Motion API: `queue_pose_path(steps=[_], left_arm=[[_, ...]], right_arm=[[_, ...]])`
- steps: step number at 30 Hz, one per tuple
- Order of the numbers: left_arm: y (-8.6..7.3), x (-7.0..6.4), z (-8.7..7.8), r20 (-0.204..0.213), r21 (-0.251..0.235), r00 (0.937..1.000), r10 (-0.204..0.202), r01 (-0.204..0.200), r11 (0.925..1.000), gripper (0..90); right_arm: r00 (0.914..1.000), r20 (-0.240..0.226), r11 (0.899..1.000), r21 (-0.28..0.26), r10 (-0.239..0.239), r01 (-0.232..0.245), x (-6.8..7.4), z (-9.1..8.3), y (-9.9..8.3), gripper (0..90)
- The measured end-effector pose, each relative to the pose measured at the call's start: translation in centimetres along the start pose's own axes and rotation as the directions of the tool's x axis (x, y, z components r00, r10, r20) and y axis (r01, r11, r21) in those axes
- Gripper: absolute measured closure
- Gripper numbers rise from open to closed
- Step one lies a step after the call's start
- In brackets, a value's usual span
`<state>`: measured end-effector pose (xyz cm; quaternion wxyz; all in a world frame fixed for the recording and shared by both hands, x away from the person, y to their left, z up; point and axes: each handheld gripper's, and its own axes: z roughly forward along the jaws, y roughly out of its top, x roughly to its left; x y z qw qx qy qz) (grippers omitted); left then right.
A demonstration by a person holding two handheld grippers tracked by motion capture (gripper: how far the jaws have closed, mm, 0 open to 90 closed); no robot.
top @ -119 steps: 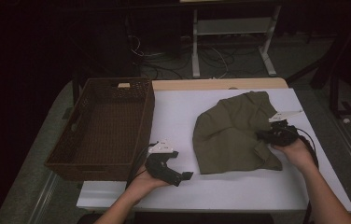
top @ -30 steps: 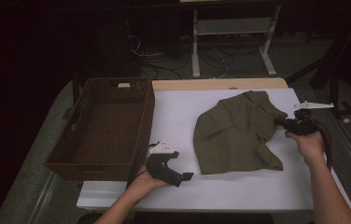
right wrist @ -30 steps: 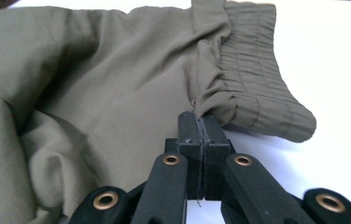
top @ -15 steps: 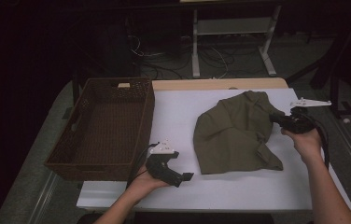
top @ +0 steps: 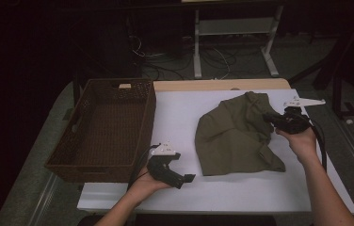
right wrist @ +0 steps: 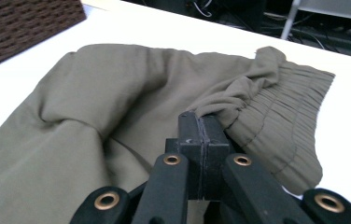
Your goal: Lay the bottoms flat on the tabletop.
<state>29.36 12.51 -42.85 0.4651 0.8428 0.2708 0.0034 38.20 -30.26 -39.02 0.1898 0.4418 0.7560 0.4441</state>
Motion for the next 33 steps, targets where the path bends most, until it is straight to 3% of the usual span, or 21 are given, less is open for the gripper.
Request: queue_pose_path(steps=[22, 33], left_arm=[[0.0, -0.1, 0.0, 0.002, -0.004, 1.0000, -0.001, 0.001, 1.0000, 0.0], [0.0, -0.1, 0.1, 0.003, 0.001, 1.0000, 0.000, 0.000, 1.0000, 0.0]], right_arm=[[0.9923, -0.101, 0.997, -0.016, -0.071, 0.070, 3.9, 2.8, 2.2, 89.5], [0.9797, -0.157, 0.992, -0.017, -0.125, 0.124, 6.6, 5.2, 3.7, 89.6]])
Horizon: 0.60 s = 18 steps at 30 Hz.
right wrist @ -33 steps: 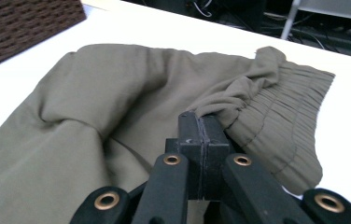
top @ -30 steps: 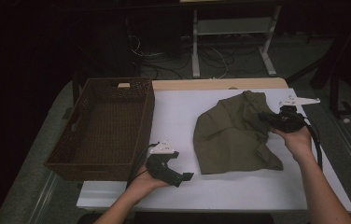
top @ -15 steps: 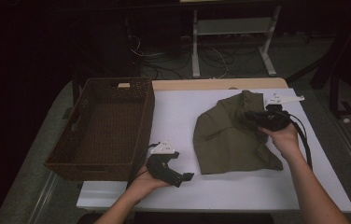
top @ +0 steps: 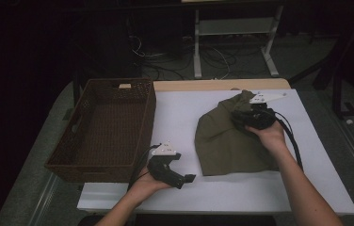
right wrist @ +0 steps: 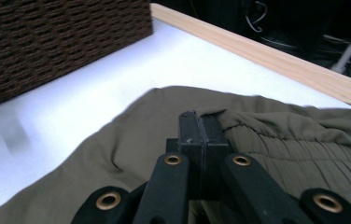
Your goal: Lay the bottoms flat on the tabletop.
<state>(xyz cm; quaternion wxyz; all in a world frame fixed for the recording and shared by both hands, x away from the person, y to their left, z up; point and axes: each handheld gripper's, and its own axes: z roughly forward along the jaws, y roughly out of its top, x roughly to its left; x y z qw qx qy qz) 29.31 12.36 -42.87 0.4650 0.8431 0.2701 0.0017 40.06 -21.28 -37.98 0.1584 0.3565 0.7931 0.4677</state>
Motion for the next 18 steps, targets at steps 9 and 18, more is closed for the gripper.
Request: queue_pose_path(steps=[9, 18], left_arm=[[0.0, 0.0, 0.0, 0.000, -0.003, 1.0000, -0.001, 0.001, 1.0000, 0.0], [0.0, 0.0, 0.0, 0.001, -0.002, 1.0000, 0.000, 0.000, 1.0000, 0.0]], right_arm=[[0.9976, -0.051, 0.999, 0.025, -0.046, 0.048, 2.0, 2.4, 0.9, 89.7], [0.9927, -0.092, 0.995, 0.060, -0.078, 0.084, 3.8, 4.9, 1.0, 89.7]])
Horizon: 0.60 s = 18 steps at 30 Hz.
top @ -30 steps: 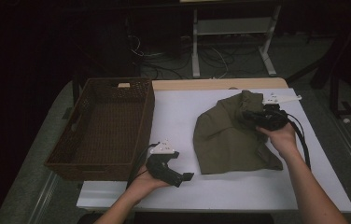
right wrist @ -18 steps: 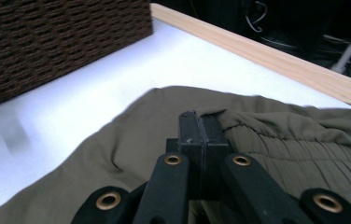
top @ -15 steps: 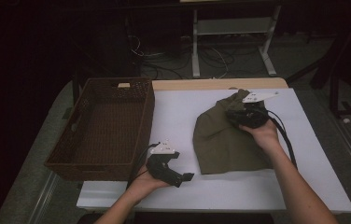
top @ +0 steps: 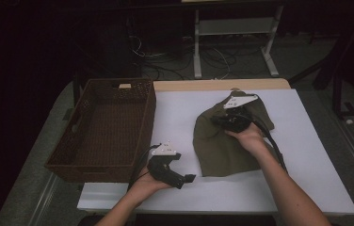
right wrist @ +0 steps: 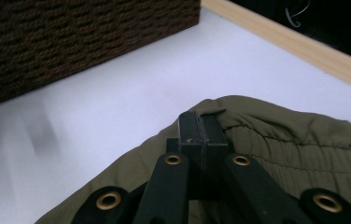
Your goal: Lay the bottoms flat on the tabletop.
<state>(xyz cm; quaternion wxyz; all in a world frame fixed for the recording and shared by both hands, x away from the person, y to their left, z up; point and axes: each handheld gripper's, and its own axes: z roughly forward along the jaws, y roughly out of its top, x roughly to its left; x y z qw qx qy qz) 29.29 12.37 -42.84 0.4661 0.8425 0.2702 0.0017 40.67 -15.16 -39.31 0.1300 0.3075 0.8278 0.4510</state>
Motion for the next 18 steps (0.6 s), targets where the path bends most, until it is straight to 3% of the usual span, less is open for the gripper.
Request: queue_pose_path(steps=[5, 9, 12, 15, 18], left_arm=[[0.0, 0.0, 0.0, 0.001, 0.001, 1.0000, 0.000, 0.000, 1.0000, 0.0], [0.0, -0.1, 0.0, 0.003, 0.005, 1.0000, 0.004, -0.004, 1.0000, 0.0], [0.0, -0.1, -0.1, 0.002, 0.004, 1.0000, 0.005, -0.005, 1.0000, 0.0], [0.0, 0.0, -0.1, 0.001, 0.001, 1.0000, 0.003, -0.003, 1.0000, 0.0], [0.0, -0.1, -0.2, -0.001, -0.001, 1.0000, 0.004, -0.004, 1.0000, 0.0]], right_arm=[[0.9999, -0.012, 0.999, 0.040, -0.004, 0.004, 0.3, 1.3, -0.6, 89.6], [0.9997, -0.017, 0.998, 0.056, 0.020, -0.019, -0.3, 1.2, -1.1, 87.5], [0.9987, -0.040, 0.998, 0.050, 0.032, -0.030, -0.6, 0.2, -1.2, 72.4], [0.9989, -0.043, 0.999, 0.045, 0.019, -0.017, -0.6, -1.0, -1.5, 65.6], [0.9988, -0.033, 0.999, 0.032, 0.037, -0.036, -0.9, -2.6, -1.6, 60.4]])
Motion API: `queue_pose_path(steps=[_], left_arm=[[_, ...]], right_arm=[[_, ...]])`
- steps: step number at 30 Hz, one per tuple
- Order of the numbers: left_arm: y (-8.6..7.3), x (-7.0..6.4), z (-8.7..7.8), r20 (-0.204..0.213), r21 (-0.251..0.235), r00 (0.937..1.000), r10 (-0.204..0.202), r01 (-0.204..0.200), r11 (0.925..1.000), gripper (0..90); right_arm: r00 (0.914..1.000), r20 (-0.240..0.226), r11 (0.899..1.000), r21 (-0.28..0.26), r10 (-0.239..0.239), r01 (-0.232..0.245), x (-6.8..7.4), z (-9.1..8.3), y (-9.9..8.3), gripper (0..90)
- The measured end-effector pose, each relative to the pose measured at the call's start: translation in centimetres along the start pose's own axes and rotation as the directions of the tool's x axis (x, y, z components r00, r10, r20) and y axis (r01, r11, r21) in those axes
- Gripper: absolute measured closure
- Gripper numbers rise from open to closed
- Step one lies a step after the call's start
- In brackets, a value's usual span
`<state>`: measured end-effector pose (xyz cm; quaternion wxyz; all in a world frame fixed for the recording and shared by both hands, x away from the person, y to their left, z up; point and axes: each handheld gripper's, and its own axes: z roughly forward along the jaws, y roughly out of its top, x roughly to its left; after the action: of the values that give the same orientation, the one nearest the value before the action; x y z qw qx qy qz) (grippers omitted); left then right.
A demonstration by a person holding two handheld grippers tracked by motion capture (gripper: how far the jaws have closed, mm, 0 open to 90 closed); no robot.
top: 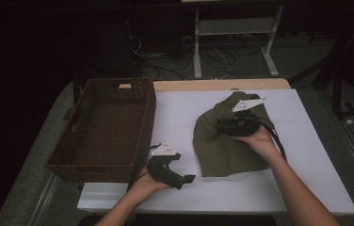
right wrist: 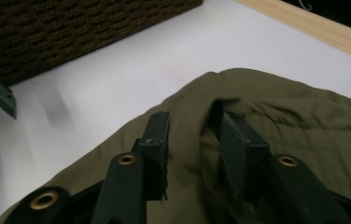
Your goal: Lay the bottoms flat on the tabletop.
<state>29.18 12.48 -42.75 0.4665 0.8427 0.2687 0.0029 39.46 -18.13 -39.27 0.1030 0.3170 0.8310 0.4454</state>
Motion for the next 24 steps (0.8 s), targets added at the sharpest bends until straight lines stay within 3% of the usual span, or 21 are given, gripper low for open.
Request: queue_pose_path(steps=[7, 13, 19, 24], left_arm=[[0.0, 0.0, -0.1, 0.000, -0.002, 1.0000, 0.001, -0.001, 1.0000, 0.0], [0.0, 0.0, -0.1, 0.001, -0.003, 1.0000, 0.001, -0.001, 1.0000, 0.0], [0.0, 0.0, 0.0, 0.002, -0.002, 1.0000, 0.002, -0.002, 1.0000, 0.0], [0.1, 0.0, -0.1, 0.001, -0.002, 1.0000, 0.003, -0.003, 1.0000, 0.0]], right_arm=[[0.9996, 0.013, 0.999, -0.021, 0.024, -0.024, -0.5, -3.8, -0.8, 55.6], [0.9954, 0.051, 0.997, -0.010, 0.081, -0.080, -2.3, -6.2, -2.8, 53.8], [0.9920, 0.066, 0.994, 0.030, 0.108, -0.110, -3.5, -6.7, -4.7, 55.4], [0.9945, 0.053, 0.995, 0.046, 0.090, -0.093, -3.4, -6.5, -5.1, 61.9]])
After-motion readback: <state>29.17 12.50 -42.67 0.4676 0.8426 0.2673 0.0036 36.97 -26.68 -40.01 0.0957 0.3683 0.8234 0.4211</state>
